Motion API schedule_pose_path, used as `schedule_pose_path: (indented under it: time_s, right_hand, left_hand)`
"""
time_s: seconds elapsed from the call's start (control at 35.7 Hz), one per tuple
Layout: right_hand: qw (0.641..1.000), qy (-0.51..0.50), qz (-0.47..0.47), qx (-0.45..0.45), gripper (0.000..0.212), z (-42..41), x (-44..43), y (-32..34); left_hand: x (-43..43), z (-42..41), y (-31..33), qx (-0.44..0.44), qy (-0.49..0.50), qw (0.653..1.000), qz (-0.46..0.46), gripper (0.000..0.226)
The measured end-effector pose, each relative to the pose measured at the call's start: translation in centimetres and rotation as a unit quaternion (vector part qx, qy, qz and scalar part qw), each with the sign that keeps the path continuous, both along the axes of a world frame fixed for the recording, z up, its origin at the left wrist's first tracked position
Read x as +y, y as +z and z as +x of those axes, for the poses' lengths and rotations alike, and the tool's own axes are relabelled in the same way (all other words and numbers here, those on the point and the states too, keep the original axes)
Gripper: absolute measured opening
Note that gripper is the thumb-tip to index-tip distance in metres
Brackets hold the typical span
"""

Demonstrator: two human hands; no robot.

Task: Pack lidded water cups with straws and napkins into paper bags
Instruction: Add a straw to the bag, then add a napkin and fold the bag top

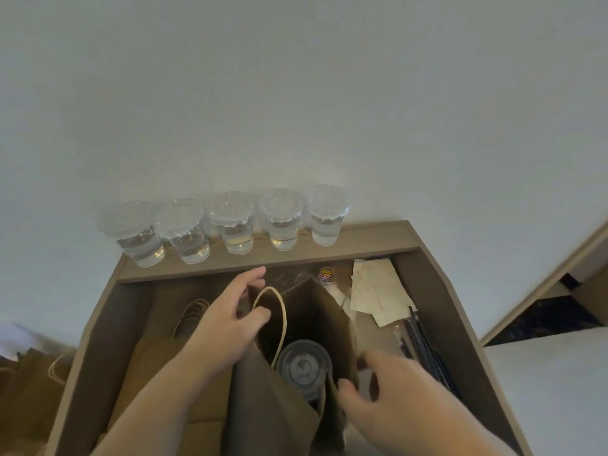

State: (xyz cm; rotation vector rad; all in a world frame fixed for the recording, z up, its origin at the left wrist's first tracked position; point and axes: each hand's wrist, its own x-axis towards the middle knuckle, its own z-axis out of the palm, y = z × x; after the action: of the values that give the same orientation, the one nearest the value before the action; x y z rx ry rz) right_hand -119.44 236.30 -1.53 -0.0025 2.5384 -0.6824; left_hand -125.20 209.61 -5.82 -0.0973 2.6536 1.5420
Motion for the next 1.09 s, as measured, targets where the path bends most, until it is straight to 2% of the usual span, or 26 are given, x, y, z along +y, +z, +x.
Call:
schedule_pose_path:
  time_s: [0.08,0.14,0.31,0.39,0.48,0.56,0.64,0.67,0.73,0.81,0.9,0.92,0.98,1.01,1.04,1.09]
  right_hand:
    - [1.000,-0.009,-0.018,-0.013,0.041,-0.6,0.7,-1.6]
    - [1.000,-0.012,-0.027,0.005,0.034,-1.2,1.6,-2.0]
    - [0.995,-0.003,-0.035,0.092,0.034,-4.0,3.8,-2.5]
    - [0.988,-0.003,-0.073,0.137,0.036,-6.1,3.8,-2.6]
    - [0.978,0.020,-0.119,0.169,0.037,-8.4,3.5,-2.8]
    - [0.968,0.041,-0.207,0.136,0.040,-10.8,3.7,-3.6]
    - [0.938,-0.040,-0.340,0.052,0.044,-13.7,4.2,-5.3]
    - [0.930,-0.077,-0.359,0.035,0.045,-14.9,4.2,-6.5]
    - [0.941,-0.111,-0.314,0.053,0.034,-17.1,4.2,-9.1]
    - [0.967,-0.104,-0.210,0.102,0.016,-19.9,3.6,-13.0]
    - [0.974,-0.095,-0.180,0.103,0.025,-22.4,2.4,-15.2]
    - [0.977,-0.094,-0.169,0.093,0.027,-23.1,2.0,-15.7]
    - [0.981,-0.093,-0.153,0.076,0.026,-24.5,1.5,-16.6]
    - [0.982,-0.091,-0.146,0.074,0.026,-25.1,1.3,-17.1]
    - [0.984,-0.087,-0.139,0.077,0.024,-25.6,1.0,-17.6]
    - [0.984,-0.075,-0.135,0.087,0.020,-26.1,0.5,-18.0]
  left_hand:
    - [0.5,0.2,-0.1,-0.001,-0.034,0.999,-0.020,0.057]
    - [1.0,0.7,0.0,-0.002,-0.032,0.999,-0.035,0.057]
    - [2.2,3.5,1.5,-0.025,0.038,0.995,-0.084,0.057]
    - [2.9,5.4,2.4,-0.049,0.064,0.989,-0.121,0.074]
    - [4.5,7.5,3.7,-0.061,0.050,0.985,-0.154,0.090]
    - [5.6,9.1,4.7,-0.074,0.015,0.979,-0.190,0.111]
    - [5.6,9.7,4.8,-0.089,-0.031,0.979,-0.179,0.110]
    - [5.4,9.9,4.8,-0.093,-0.041,0.980,-0.172,0.107]
    - [5.0,10.1,5.1,-0.110,-0.031,0.984,-0.136,0.100]
    - [4.3,10.7,5.2,-0.110,0.005,0.987,-0.118,0.099]
    - [3.9,11.2,5.8,-0.118,0.031,0.989,-0.087,0.094]
    - [4.1,11.1,6.0,-0.097,0.060,0.992,-0.052,0.090]
    - [4.4,12.4,5.9,-0.097,0.023,0.995,0.000,0.083]
    - [4.1,12.8,5.6,-0.077,0.039,0.995,0.053,0.081]
    - [4.1,12.7,5.1,-0.054,0.069,0.994,0.069,0.075]
    - [4.2,11.5,5.1,-0.072,0.037,0.996,0.032,0.057]
